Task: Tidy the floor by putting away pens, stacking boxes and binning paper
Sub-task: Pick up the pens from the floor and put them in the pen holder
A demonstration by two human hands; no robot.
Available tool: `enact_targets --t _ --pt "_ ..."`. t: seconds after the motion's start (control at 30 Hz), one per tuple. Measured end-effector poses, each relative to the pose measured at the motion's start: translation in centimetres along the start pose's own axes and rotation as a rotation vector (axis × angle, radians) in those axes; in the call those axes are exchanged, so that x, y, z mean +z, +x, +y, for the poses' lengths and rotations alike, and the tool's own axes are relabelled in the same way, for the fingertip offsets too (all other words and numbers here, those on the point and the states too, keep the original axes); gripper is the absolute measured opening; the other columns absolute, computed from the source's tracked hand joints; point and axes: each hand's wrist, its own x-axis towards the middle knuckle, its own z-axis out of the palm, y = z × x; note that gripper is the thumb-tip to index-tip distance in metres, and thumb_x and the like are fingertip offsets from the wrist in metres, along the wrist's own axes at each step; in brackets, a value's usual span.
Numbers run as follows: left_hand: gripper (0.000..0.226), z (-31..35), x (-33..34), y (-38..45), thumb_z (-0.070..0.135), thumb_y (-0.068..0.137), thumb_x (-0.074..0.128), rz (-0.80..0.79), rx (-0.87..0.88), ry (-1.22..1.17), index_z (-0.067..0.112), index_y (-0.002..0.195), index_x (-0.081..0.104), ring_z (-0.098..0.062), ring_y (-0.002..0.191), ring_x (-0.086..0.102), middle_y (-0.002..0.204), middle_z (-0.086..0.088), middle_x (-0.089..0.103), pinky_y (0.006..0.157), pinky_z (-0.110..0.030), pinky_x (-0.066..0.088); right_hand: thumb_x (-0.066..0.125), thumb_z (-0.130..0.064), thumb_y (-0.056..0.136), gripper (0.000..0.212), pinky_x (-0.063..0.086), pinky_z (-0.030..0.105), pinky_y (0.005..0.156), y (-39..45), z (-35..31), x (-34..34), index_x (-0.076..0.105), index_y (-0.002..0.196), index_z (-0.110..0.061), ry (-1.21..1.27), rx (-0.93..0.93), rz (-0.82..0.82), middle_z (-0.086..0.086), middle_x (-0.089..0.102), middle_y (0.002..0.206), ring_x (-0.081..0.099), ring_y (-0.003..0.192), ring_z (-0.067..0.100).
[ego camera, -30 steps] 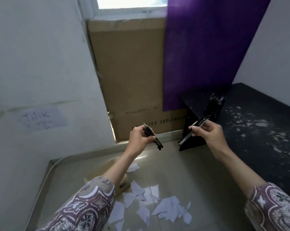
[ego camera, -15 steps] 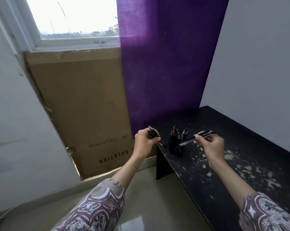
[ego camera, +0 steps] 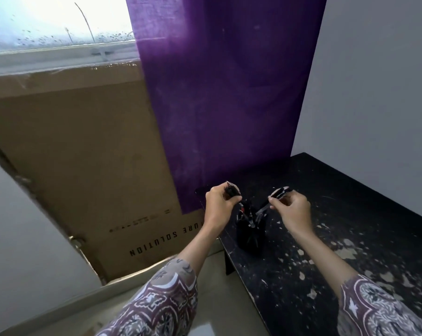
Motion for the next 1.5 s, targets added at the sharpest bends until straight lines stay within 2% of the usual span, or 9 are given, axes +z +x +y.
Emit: enact_targets --t 0.17,0.43,0.57,0.8,1.0,1.1,1.2,1.37,1.5 --pt "0.014 -2.7 2.3 1.3 -0.001 0.080 0.066 -0.171 -0.024 0.154 0.012 0.076 0.063 -0.004 0.069 0.061 0.076 0.000 0.067 0.065 -0.013 0.050 0.063 -0.007 0.082 0.014 0.039 0.003 0.053 1.0 1.3 1.3 0.061 0.071 -0.014 -0.147 -0.067 -0.199 -0.008 0.060 0.063 0.057 0.060 0.005" --pt "0.021 -4.7 3.8 2.8 0.015 0.078 0.071 -0.290 0.001 0.408 0.019 0.098 0.064 -0.015 0.082 0.056 0.093 0.000 0.054 0.074 -0.032 0.052 0.063 -0.006 0.081 0.008 0.046 0.015 0.058 1.8 3.2 2.5 0.062 0.088 -0.009 -0.278 -0.042 -0.408 0.000 0.062 0.072 0.056 0.064 0.009" --pt "0.023 -4.3 3.2 3.4 0.015 0.081 0.069 -0.274 0.066 0.391 0.014 0.103 0.063 -0.005 0.068 0.043 0.083 0.001 0.046 0.062 -0.015 0.037 0.062 -0.013 0.084 0.009 0.043 0.022 0.058 1.9 2.9 2.1 0.058 0.093 -0.013 -0.250 -0.159 -0.401 0.000 0.057 0.068 0.052 0.059 0.009" --pt "0.006 -4.9 3.7 3.1 0.010 0.086 0.061 -0.295 0.054 0.398 0.009 0.083 0.065 -0.012 0.070 0.051 0.074 0.000 0.054 0.069 -0.033 0.051 0.063 -0.010 0.084 0.018 0.040 0.010 0.049 2.2 3.3 3.6 0.056 0.068 -0.010 -0.249 -0.076 -0.272 -0.002 0.058 0.065 0.054 0.060 0.009" --pt "0.006 -5.9 3.1 2.0 0.018 0.086 0.063 -0.162 0.043 0.358 0.013 0.089 0.060 -0.021 0.078 0.059 0.086 -0.008 0.059 0.069 -0.035 0.052 0.070 -0.017 0.079 0.018 0.040 0.022 0.058 3.3 2.9 3.8 0.058 0.088 -0.009 -0.329 0.023 -0.311 0.003 0.059 0.080 0.057 0.074 0.017" --pt "0.008 -6.7 1.8 1.6 0.019 0.086 0.062 -0.136 0.025 0.372 0.013 0.092 0.060 -0.018 0.078 0.057 0.087 -0.005 0.058 0.070 -0.033 0.050 0.053 -0.021 0.092 0.016 0.041 0.026 0.071 3.2 2.1 3.9 0.058 0.096 -0.006 -0.323 -0.068 -0.238 0.004 0.057 0.090 0.055 0.085 0.018" --pt "0.007 -7.7 0.4 1.0 0.019 0.087 0.061 -0.125 -0.005 0.386 0.014 0.091 0.059 -0.019 0.081 0.058 0.088 -0.005 0.059 0.073 -0.035 0.051 0.033 -0.008 0.097 0.028 0.037 0.027 0.074 2.6 3.1 4.5 0.052 0.076 -0.007 -0.503 -0.095 -0.326 0.010 0.050 0.092 0.049 0.095 0.024" --pt "0.009 -8.6 -2.0 -0.5 0.020 0.087 0.061 -0.137 -0.048 0.391 0.013 0.092 0.058 -0.017 0.083 0.055 0.087 -0.001 0.055 0.076 -0.036 0.048 0.034 -0.014 0.098 0.038 0.036 0.038 0.098 1.2 3.8 4.9 0.037 0.133 -0.001 -0.624 -0.117 -0.305 0.017 0.044 0.125 0.038 0.115 0.029" --pt "0.008 -9.0 -4.8 -2.1 0.020 0.086 0.062 -0.141 -0.079 0.386 0.014 0.087 0.057 -0.021 0.087 0.056 0.089 -0.005 0.058 0.077 -0.038 0.048 0.035 -0.014 0.097 0.042 0.035 0.039 0.097 0.9 3.1 4.7 0.036 0.138 -0.005 -0.694 -0.213 -0.216 0.014 0.046 0.130 0.040 0.116 0.029"
